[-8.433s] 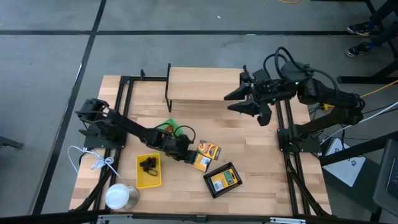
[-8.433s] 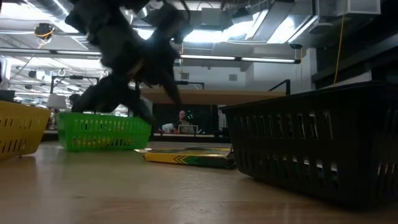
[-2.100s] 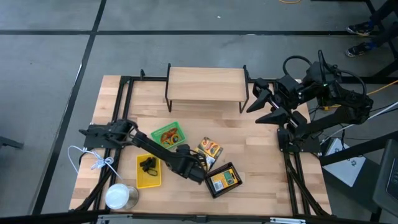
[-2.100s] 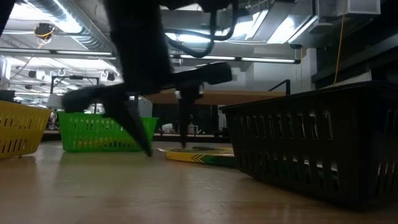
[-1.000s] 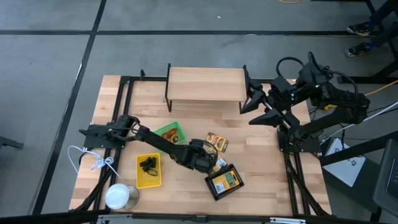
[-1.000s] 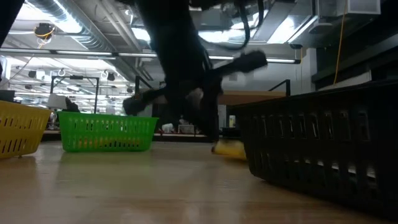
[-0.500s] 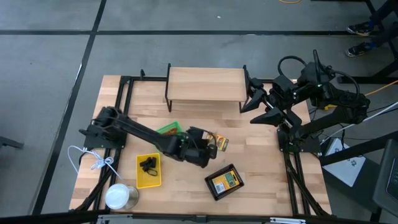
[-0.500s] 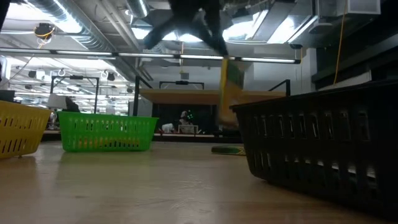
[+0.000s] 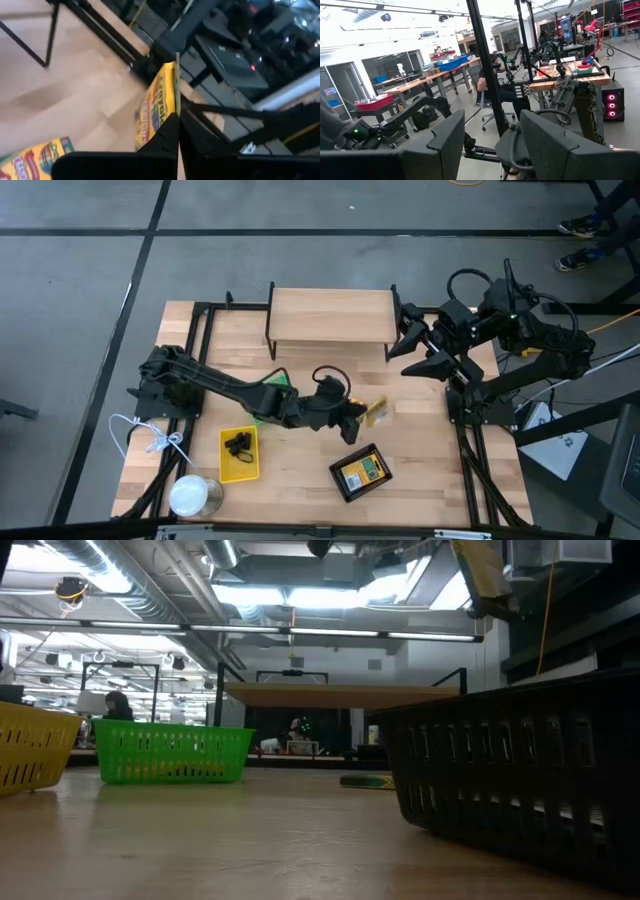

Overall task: Pick & Place Office Desk Supplies
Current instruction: Put the crayon box into the black basket

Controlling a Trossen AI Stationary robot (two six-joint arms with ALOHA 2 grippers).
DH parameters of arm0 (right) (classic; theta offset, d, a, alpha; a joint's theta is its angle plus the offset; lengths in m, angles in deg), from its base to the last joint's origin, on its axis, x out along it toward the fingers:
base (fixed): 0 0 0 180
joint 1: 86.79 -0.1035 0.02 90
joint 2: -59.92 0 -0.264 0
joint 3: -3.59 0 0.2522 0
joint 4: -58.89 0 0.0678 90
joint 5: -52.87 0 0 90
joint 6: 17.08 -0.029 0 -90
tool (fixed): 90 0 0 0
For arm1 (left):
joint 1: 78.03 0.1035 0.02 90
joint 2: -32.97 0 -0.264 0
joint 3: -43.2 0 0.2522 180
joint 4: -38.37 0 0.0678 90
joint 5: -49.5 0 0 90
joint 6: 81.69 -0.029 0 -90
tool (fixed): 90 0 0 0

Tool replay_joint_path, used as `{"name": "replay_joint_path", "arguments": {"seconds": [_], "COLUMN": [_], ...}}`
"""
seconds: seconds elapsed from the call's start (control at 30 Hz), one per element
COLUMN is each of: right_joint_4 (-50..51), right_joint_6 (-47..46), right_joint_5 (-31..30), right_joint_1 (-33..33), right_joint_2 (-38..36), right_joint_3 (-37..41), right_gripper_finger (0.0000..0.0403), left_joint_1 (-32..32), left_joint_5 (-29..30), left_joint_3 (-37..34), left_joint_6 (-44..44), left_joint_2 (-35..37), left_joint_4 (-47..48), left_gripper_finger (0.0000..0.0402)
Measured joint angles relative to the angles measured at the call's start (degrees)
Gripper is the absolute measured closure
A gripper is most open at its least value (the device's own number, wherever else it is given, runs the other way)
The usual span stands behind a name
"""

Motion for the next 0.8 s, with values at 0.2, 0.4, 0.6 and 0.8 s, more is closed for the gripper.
{"name": "replay_joint_path", "arguments": {"seconds": [0.2, 0.4, 0.6, 0.8], "right_joint_4": [0.02, 0.02, 0.04, 0.09], "right_joint_6": [-0.04, -0.05, -0.71, -1.05], "right_joint_5": [0.0, 0.02, 0.02, -0.62], "right_joint_1": [0.0, 0.0, 0.0, 0.0], "right_joint_2": [0.0, 0.0, 0.0, 0.0], "right_joint_3": [0.0, 0.0, 0.0, 0.0], "right_gripper_finger": [0.0209, 0.0209, 0.0209, 0.0208], "left_joint_1": [-1.43, -3.81, -4.8, -2.77], "left_joint_5": [-6.9, -12.41, -19.8, -26.46], "left_joint_3": [-0.02, -0.02, -0.02, -0.02], "left_joint_6": [-0.1, -1.35, -3.42, -8.29], "left_joint_2": [-0.15, -2.4, -7.01, -8.59], "left_joint_4": [0.81, -0.07, -4.05, -3.14], "left_gripper_finger": [0.04, 0.04, 0.04, 0.0399]}}
